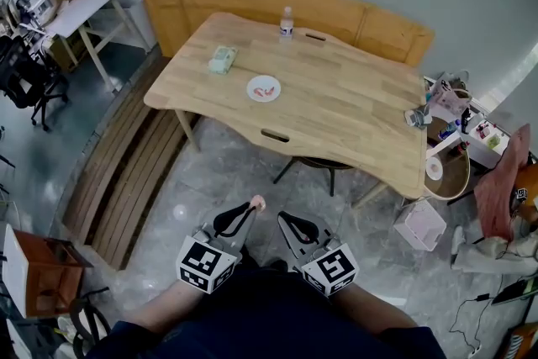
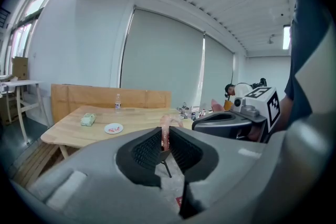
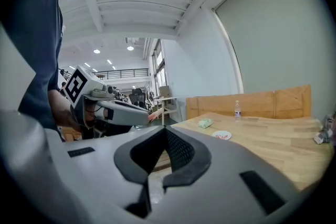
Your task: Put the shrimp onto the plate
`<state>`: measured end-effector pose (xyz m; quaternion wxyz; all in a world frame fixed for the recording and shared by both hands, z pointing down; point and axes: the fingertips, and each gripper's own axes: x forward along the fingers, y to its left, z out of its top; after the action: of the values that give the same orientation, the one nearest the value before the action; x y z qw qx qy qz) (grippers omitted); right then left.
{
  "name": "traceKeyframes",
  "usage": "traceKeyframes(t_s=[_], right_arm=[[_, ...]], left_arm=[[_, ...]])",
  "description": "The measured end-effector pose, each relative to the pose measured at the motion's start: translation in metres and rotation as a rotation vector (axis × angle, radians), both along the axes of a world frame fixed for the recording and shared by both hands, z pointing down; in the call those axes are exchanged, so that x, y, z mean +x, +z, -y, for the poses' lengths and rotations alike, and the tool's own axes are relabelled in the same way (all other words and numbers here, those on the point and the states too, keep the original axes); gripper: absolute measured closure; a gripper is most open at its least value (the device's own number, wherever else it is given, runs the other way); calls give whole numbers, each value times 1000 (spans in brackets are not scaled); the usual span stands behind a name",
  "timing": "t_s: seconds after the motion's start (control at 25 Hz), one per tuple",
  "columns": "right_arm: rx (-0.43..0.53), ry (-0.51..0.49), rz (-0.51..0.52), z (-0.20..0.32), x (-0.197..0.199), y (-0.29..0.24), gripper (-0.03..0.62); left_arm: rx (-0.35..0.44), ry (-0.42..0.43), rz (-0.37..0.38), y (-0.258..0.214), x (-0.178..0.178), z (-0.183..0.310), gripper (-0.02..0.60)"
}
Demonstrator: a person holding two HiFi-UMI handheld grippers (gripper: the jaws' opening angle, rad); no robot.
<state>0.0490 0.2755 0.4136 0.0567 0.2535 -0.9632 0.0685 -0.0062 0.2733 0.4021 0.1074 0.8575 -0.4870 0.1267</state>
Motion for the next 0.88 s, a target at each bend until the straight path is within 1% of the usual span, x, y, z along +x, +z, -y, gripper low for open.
traceKeyframes(t_s=[0.2,0.44,0.68,0.88], right_arm=[[-10,8,-7,15,5,5,584],[-8,20,-16,43,-3,9,584],[-24,61,-34,91,-17,16,583],[-39,95,-44,137,-37,17,583]], left_arm=[[7,3,-1,1,3,16,533],[5,10,-10,7,-7,47,532],[6,43,-11,11,-23,99,533],[1,68,-12,11,-47,151,532]])
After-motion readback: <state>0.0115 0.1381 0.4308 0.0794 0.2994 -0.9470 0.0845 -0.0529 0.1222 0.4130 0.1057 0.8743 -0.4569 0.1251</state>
